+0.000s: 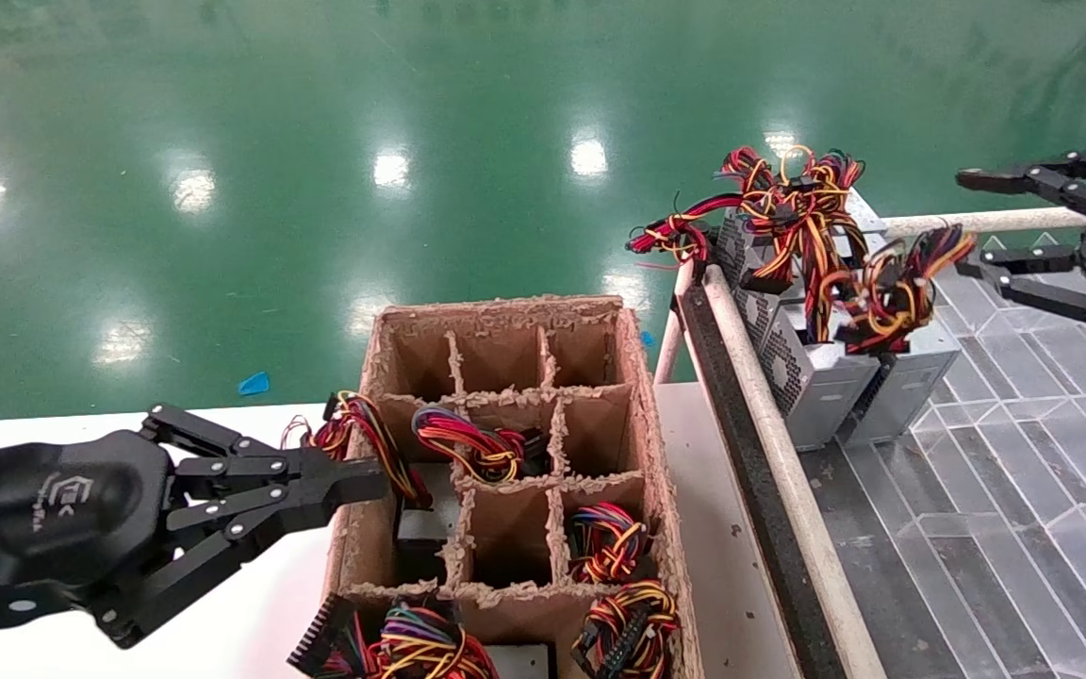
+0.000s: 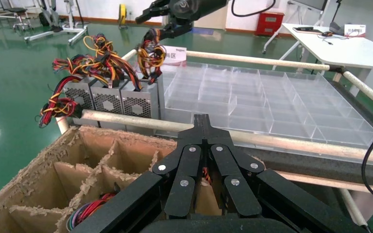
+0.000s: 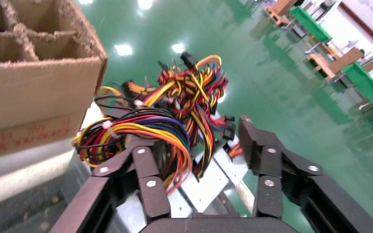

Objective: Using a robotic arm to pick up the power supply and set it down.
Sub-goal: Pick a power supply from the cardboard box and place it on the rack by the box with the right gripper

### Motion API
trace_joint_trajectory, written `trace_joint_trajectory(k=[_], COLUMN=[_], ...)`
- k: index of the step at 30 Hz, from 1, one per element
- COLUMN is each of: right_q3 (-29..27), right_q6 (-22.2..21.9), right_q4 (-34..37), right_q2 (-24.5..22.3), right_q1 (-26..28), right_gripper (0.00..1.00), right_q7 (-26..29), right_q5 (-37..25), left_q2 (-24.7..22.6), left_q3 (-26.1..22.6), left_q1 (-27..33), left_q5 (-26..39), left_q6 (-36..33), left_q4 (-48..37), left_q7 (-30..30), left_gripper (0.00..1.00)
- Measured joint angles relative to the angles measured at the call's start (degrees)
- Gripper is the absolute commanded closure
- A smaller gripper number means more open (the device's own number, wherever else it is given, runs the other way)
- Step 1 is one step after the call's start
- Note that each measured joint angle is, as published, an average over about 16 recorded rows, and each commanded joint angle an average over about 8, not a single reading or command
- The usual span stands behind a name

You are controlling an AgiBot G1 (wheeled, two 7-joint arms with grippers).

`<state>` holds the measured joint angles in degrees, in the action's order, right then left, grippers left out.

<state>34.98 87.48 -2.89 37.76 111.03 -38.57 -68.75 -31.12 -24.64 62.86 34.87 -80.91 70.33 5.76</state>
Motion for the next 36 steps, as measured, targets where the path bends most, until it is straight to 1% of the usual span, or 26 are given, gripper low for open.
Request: trace_joint_trajectory(k=[8, 12, 20, 25, 36], right_q3=[1.2, 1.9, 4.6, 6.6, 11.5], right_q6=[0.5, -0.2, -1.9, -1.9, 0.0], right_q4=[-0.1, 0.2, 0.4, 0.2, -1.3], right_q2=[-0.1, 1.1, 3.7, 3.8, 3.1], right_q1=[1.9, 2.3, 3.8, 6.1, 11.8], right_gripper=[0.00, 0.00, 0.00, 0.00, 0.00], right_q7=[1.0, 1.5, 3.5, 4.9, 7.1], right_q5=[-1.7, -2.8, -6.7, -9.6, -16.9], left_q2=[0.0, 0.0, 0.0, 0.0, 0.0], left_q3=[0.0, 0.0, 0.0, 0.0, 0.0], left_q1=[0.0, 0.0, 0.0, 0.0, 0.0], left_q5=[0.0, 0.0, 0.0, 0.0, 0.0], left_q6=[0.0, 0.0, 0.0, 0.0, 0.0], left_q4=[0.0, 0.0, 0.0, 0.0, 0.0], left_q7=[0.0, 0.0, 0.0, 0.0, 0.0], left_gripper=[1.00, 1.00, 1.00, 1.00, 1.00])
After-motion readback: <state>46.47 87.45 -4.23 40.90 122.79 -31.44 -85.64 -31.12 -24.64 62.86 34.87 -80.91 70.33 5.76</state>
